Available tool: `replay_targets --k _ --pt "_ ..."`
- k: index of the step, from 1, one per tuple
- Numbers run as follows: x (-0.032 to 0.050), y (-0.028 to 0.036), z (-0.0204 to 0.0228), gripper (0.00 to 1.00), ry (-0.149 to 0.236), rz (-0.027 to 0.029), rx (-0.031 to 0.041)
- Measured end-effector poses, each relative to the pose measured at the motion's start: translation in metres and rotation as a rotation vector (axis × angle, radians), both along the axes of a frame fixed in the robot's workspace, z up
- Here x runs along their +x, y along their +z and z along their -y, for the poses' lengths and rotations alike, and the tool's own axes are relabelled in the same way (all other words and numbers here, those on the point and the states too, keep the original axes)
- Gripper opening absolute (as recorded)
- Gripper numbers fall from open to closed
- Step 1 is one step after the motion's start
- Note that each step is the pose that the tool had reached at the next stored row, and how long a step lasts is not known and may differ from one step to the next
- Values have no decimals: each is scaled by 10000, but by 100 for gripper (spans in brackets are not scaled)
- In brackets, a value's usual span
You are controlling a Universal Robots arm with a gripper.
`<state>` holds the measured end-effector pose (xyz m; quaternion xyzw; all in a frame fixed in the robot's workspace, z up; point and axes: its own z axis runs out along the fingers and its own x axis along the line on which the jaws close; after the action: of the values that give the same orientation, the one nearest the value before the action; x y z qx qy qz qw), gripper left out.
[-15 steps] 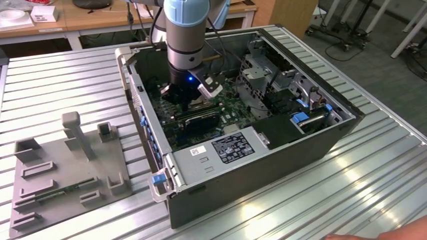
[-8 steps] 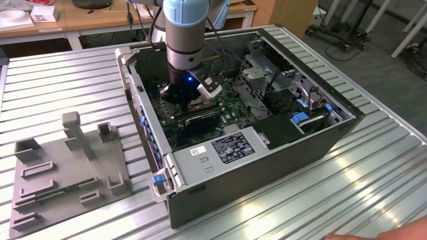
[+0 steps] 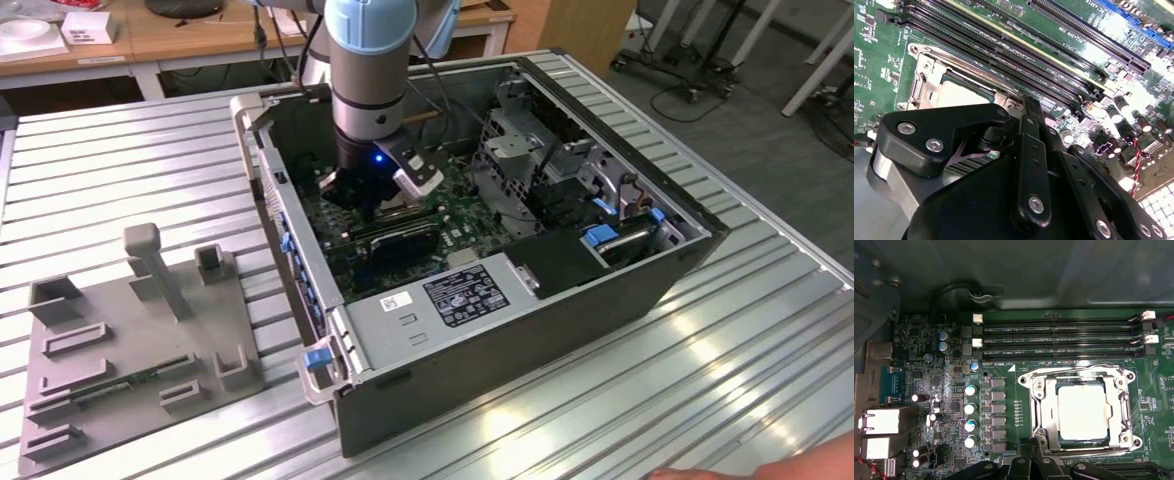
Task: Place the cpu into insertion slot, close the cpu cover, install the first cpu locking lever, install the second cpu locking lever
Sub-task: 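Install the second cpu locking lever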
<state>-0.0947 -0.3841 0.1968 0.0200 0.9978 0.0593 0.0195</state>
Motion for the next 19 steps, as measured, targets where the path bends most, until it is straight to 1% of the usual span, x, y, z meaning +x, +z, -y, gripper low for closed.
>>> replay_targets --k 12,19 --pt "-18 -3 18 11 0 0 -6" --pt "-38 -11 19 11 1 -1 -8"
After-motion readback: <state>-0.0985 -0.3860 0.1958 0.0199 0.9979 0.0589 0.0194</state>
